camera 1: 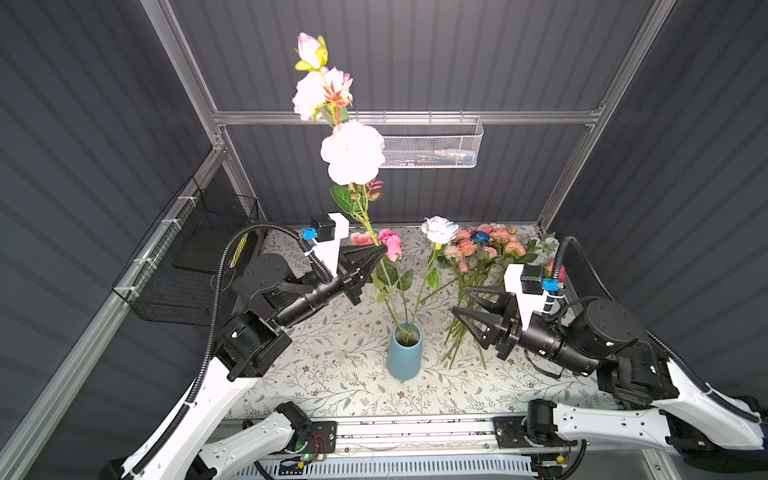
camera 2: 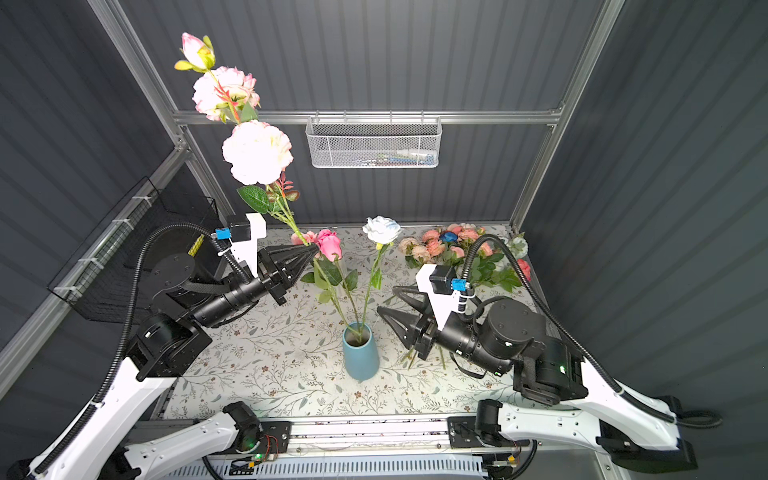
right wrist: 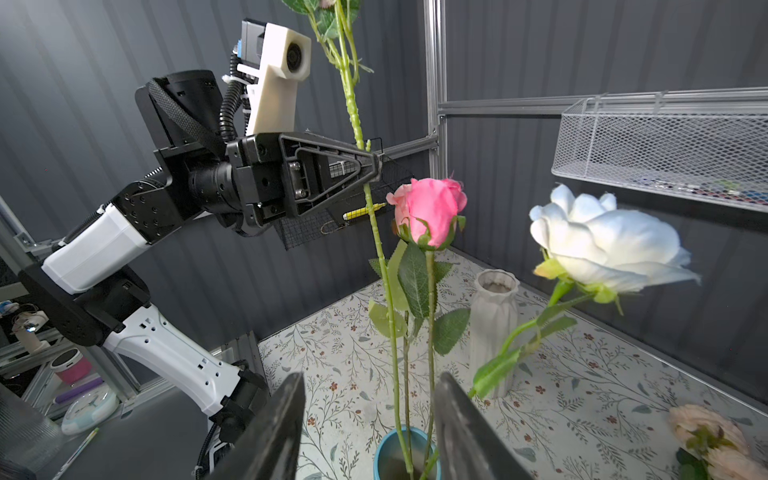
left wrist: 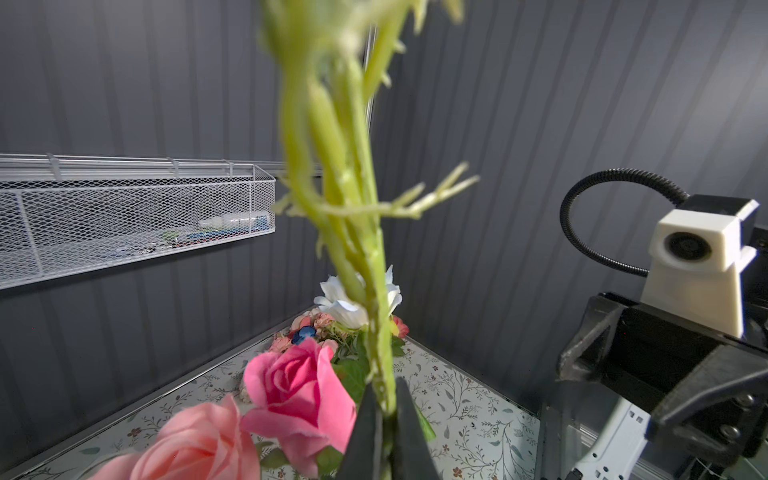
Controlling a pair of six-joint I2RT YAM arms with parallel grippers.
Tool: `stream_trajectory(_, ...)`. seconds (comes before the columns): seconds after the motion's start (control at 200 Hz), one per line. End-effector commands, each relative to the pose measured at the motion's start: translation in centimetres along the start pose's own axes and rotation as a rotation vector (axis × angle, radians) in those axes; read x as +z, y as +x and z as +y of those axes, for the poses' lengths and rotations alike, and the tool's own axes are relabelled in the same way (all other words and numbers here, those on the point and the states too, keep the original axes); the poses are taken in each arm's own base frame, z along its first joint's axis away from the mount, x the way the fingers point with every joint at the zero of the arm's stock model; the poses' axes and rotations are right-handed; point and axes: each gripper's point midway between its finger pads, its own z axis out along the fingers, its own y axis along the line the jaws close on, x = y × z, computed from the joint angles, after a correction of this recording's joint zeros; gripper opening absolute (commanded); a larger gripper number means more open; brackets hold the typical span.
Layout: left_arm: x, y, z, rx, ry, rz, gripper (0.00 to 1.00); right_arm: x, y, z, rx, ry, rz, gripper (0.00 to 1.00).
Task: Arrange the flowers into the vase
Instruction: 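Lower the pale pink spray stem into the blue vase with the left gripper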
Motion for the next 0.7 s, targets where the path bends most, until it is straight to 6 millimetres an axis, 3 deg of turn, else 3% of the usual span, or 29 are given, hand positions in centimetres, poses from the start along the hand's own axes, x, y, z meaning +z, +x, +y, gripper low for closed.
stream_trajectory(0.0,-0.2,-0.3,0.2,0.047,-0.015,-0.030,0.00,-0.4,0.2,-0.6,-0.010,0.027,-0.003,0.52)
stream_trajectory(0.315,-0.2,3.1,-0.4,-0.016,0.036,0.066,0.00,-0.3,0.7,-1.1,-0.012,0.054,0.006,0.54)
stream_trajectory(0.39,-0.5,3.2,-0.6,-0.029,0.041,0.064,0.43,-0.3,0.8,-1.3,-0.011,0.064,0.005,0.56)
stream_trajectory(0.425,-0.8,3.0,-0.7,-0.031,0.043,0.054,0.54,-0.3,0.9,-1.3,-0.010,0.069,0.007,0.58)
stream_trajectory(0.535,-1.6,2.2,-0.9,-0.030,0.041,0.027,0.71,-0.1,1.2,-1.7,-0.005,0.091,0.014,0.62)
stream_trajectory(0.695,-2.2,1.1,-1.4,-0.045,0.053,-0.003,0.78,0.1,2.2,-2.4,0.006,0.132,0.035,0.65)
